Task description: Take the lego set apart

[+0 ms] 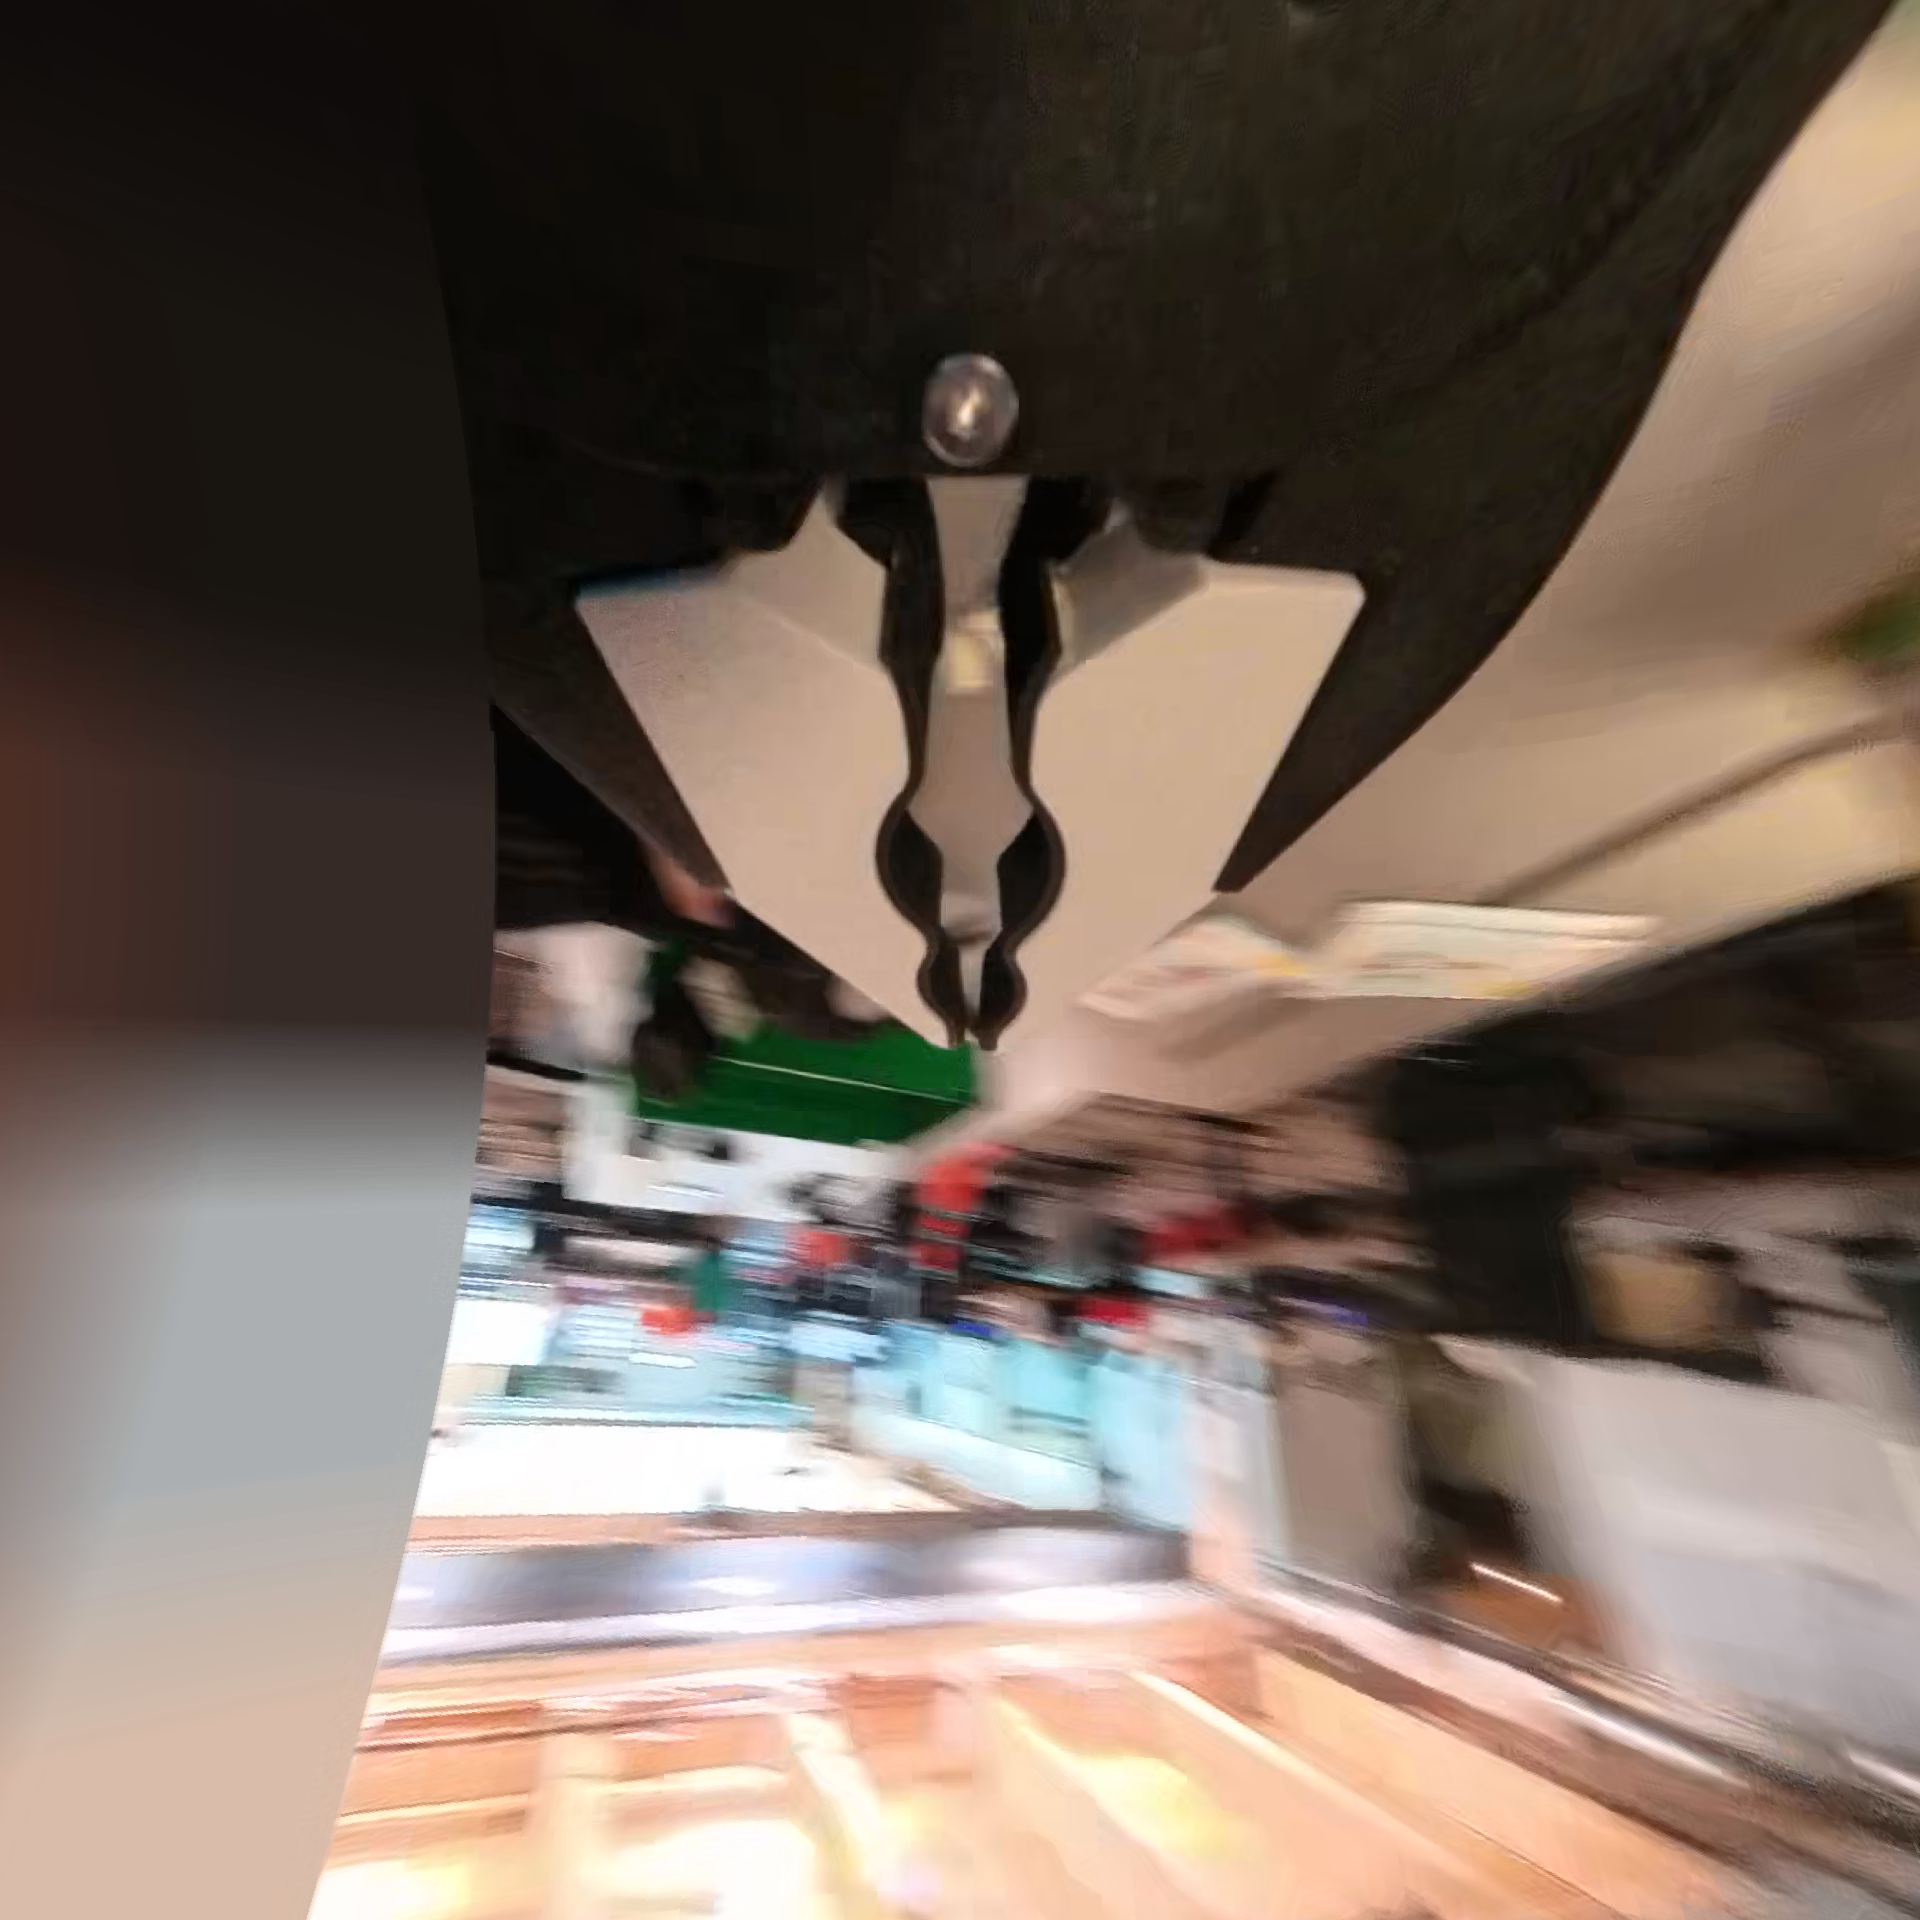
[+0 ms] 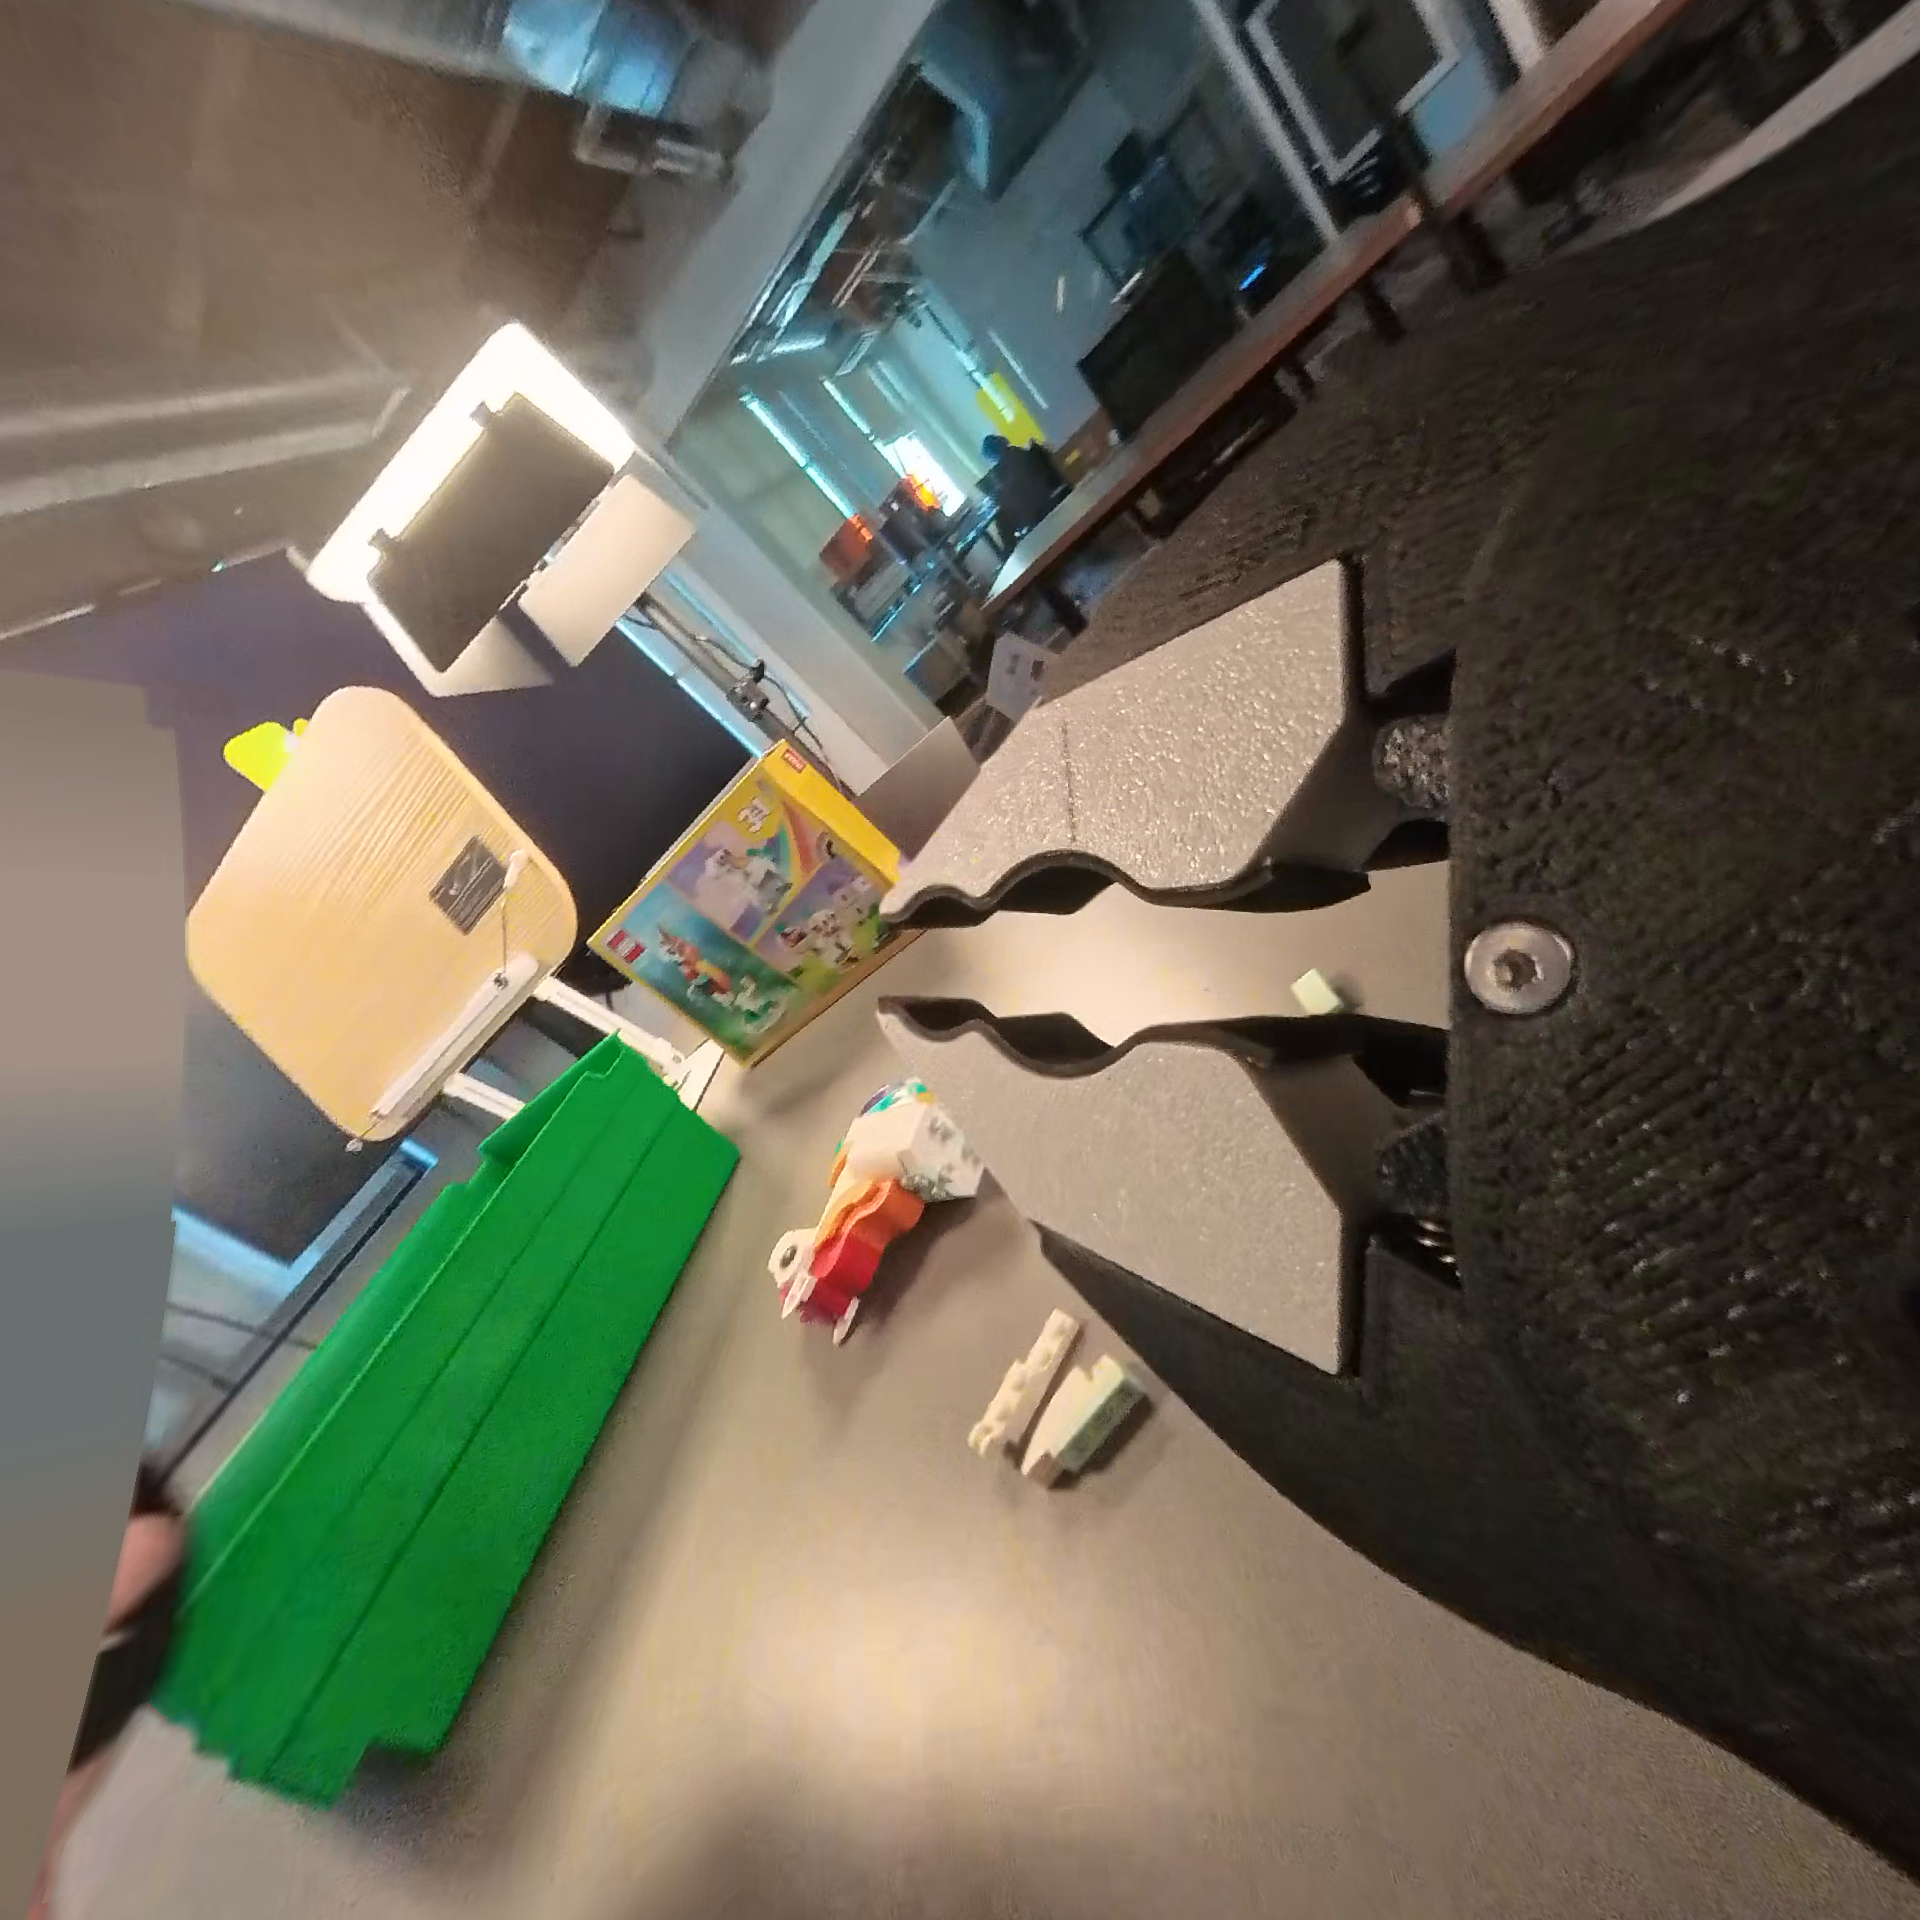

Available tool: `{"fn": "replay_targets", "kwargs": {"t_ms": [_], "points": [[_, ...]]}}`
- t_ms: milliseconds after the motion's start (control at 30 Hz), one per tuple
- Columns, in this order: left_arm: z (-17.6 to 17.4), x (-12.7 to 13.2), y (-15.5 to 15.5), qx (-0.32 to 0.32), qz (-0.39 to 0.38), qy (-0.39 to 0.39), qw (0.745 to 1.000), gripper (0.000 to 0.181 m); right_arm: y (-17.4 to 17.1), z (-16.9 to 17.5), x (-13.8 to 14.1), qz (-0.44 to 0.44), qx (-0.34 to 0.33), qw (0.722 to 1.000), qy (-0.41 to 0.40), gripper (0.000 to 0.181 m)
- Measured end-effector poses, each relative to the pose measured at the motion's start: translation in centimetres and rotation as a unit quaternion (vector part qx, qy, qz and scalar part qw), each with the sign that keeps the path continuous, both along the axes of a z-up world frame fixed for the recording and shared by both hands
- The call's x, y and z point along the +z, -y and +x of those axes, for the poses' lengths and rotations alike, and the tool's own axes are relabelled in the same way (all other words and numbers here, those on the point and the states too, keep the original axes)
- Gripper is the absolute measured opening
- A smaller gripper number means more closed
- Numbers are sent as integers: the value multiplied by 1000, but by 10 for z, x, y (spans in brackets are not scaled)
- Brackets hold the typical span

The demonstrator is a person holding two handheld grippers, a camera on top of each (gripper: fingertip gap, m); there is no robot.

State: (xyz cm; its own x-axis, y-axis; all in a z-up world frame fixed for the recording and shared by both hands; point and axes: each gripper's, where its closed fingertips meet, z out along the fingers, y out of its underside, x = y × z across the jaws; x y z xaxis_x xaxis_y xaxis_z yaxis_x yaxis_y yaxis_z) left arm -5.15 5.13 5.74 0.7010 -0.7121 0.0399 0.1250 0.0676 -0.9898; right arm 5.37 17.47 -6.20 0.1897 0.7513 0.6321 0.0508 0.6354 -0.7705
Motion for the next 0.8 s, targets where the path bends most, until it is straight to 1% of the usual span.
{"fn": "replay_targets", "kwargs": {"t_ms": [33, 67, 100, 133, 167, 200, 233, 267, 300, 333, 400, 433, 467, 533, 567, 600, 633, 667, 700, 800], "points": [[-39, 11, 3, 104, 14, -4, 994, 2, -2, 0, -1, -4, -4, 1000, 1, 10], [-82, 16, 7, 209, 11, -6, 978, 2, -3, -1, -3, -6, -6, 1000, 4, 10], [-127, 14, 12, 303, -7, -14, 953, 2, -4, -2, -5, -10, -7, 1000, 6, 10], [-168, 2, 16, 377, -48, -31, 925, 2, -6, -3, -6, -14, -9, 1000, 9, 9], [-205, -18, 20, 429, -112, -50, 895, 2, -7, -4, -8, -18, -10, 1000, 13, 9], [-235, -44, 23, 456, -182, -68, 868, 2, -8, -4, -10, -20, -12, 1000, 17, 9], [-260, -67, 24, 469, -238, -79, 847, 2, -9, -5, -12, -21, -14, 999, 21, 9], [-279, -90, 24, 464, -292, -86, 832, 2, -9, -6, -13, -20, -15, 999, 25, 9], [-291, -113, 23, 447, -348, -91, 819, 2, -9, -6, -13, -20, -15, 999, 26, 9], [-301, -137, 26, 432, -408, -96, 798, 2, -8, -6, -14, -19, -15, 999, 27, 8], [-310, -178, 37, 403, -513, -137, 746, 2, -9, -6, -15, -20, -17, 999, 30, 8], [-313, -193, 45, 395, -551, -160, 717, 2, -9, -6, -16, -20, -19, 999, 31, 8], [-315, -203, 49, 390, -576, -180, 696, 2, -10, -6, -16, -21, -21, 999, 33, 7], [-316, -215, 54, 386, -604, -207, 666, 3, -12, -6, -18, -25, -22, 999, 36, 7], [-316, -219, 55, 385, -613, -213, 656, 3, -12, -6, -19, -27, -23, 999, 38, 7], [-314, -222, 55, 382, -620, -214, 651, 5, -12, -6, -20, -28, -22, 999, 40, 7], [-313, -224, 55, 382, -625, -212, 647, 17, -12, -7, -21, -29, -21, 998, 42, 7], [-313, -226, 55, 381, -631, -209, 643, 23, -11, -7, -22, -29, -20, 998, 44, 7], [-311, -228, 54, 378, -635, -207, 641, 23, -11, -8, -23, -28, -20, 998, 47, 7], [-310, -225, 51, 382, -628, -204, 647, 24, -9, -9, -24, -25, -18, 998, 51, 6]]}}
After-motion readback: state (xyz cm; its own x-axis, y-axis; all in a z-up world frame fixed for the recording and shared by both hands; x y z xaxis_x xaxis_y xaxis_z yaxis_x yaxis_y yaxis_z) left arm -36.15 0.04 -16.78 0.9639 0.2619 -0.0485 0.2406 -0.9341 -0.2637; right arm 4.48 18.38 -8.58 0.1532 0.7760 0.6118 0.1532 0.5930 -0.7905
